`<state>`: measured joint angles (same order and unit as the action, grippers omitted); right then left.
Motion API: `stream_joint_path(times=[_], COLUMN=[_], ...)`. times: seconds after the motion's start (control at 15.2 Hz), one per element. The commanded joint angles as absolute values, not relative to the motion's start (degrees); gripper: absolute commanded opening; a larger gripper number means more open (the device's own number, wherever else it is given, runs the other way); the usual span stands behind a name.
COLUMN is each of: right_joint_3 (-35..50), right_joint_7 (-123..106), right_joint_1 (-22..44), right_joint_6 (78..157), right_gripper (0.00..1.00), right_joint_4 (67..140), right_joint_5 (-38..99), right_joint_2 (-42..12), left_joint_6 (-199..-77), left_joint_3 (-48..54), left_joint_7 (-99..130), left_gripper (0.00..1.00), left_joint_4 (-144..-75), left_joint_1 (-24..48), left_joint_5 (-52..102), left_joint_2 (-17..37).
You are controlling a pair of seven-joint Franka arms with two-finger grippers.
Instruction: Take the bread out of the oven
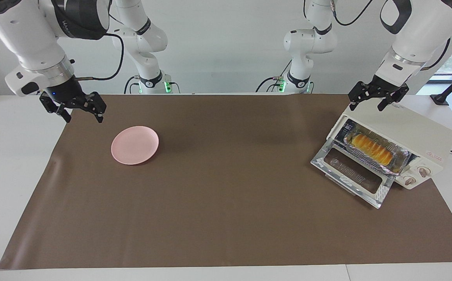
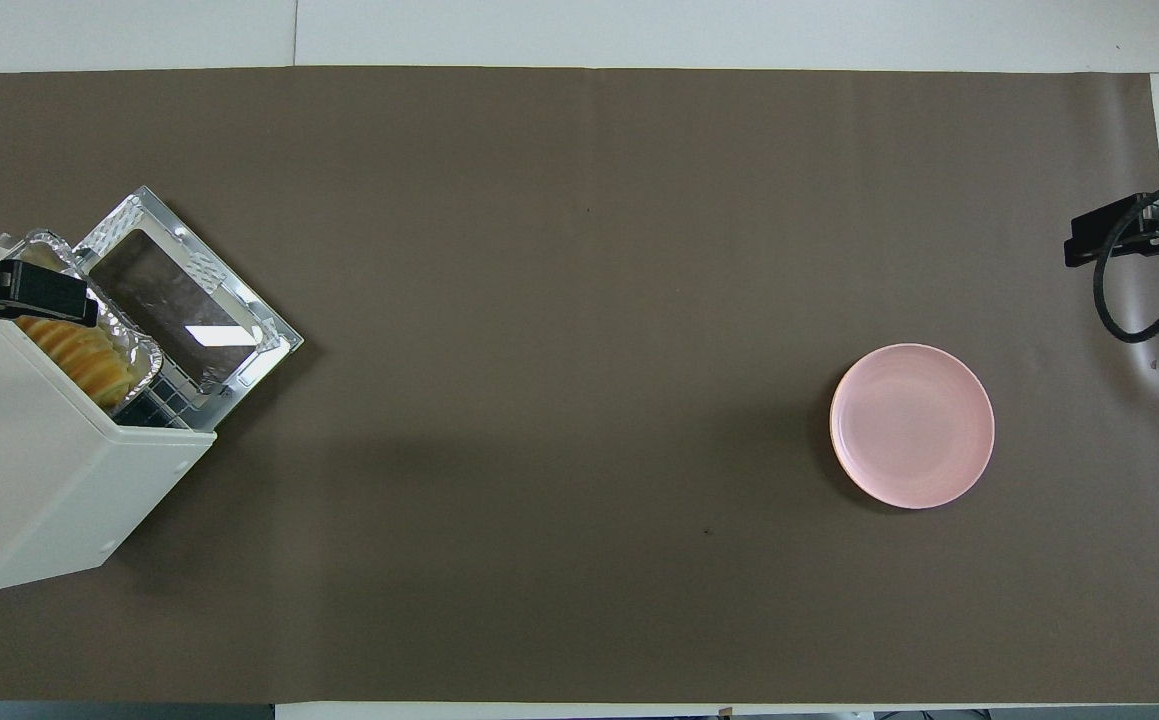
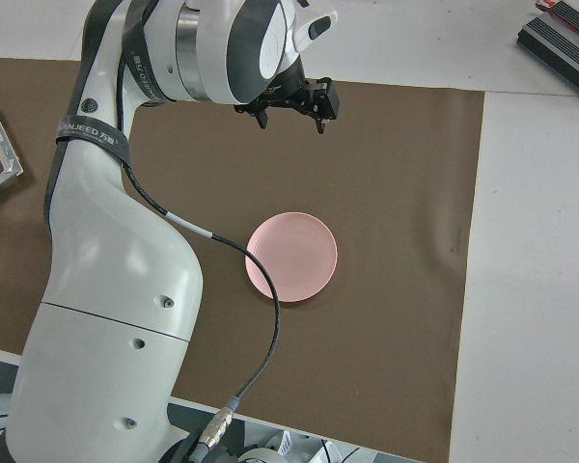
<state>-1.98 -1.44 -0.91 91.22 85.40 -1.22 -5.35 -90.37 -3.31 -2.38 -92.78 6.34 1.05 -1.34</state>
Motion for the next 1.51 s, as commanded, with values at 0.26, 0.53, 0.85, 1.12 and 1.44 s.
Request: stream_joint_path(times=[0.26, 0.53, 0.85, 1.12, 1.44], right_joint_3=[-1.7, -1.7, -1.7, -1.7, -1.7], right_joint_7=[-2.4, -2.4, -2.4, -2.4, -2.4], right_joint_1=[-1.1, -1.1, -1.1, -1.1, -1.1], right_joint_6=[90.8, 90.8, 90.5, 90.4, 90.4], right_gripper=[1.0, 1.0, 1.0, 1.0, 1.0], right_joint_4=[86.2, 86.2, 86.2, 86.2, 86.2], right_joint_5=[-1.8, -1.8, -1.8, -1.8, -1.8], right_joint_2=[-4.6, -4.6, -4.6, -4.5, -4.5], left_joint_6=[-89.6, -89.7, -88.1, -89.4, -83.5], left_joint_3=[-2.5, -2.5, -2.5, -2.5, -2.8], left_joint_7=[-3.3, -3.3, -3.1, 3.1, 7.1], left_gripper=[1.0, 1.0, 1.0, 1.0, 1.0], left_joint_4=[-91.4, -91.9, -92.5, -93.6, -80.2], left_joint_1=[5.3, 5.7, 5.4, 6.1, 9.8], left_joint_5=[0.7, 0.7, 0.7, 0.7, 0.6], left_joint_2=[-0.5, -1.2, -2.1, -2.4, 9.6])
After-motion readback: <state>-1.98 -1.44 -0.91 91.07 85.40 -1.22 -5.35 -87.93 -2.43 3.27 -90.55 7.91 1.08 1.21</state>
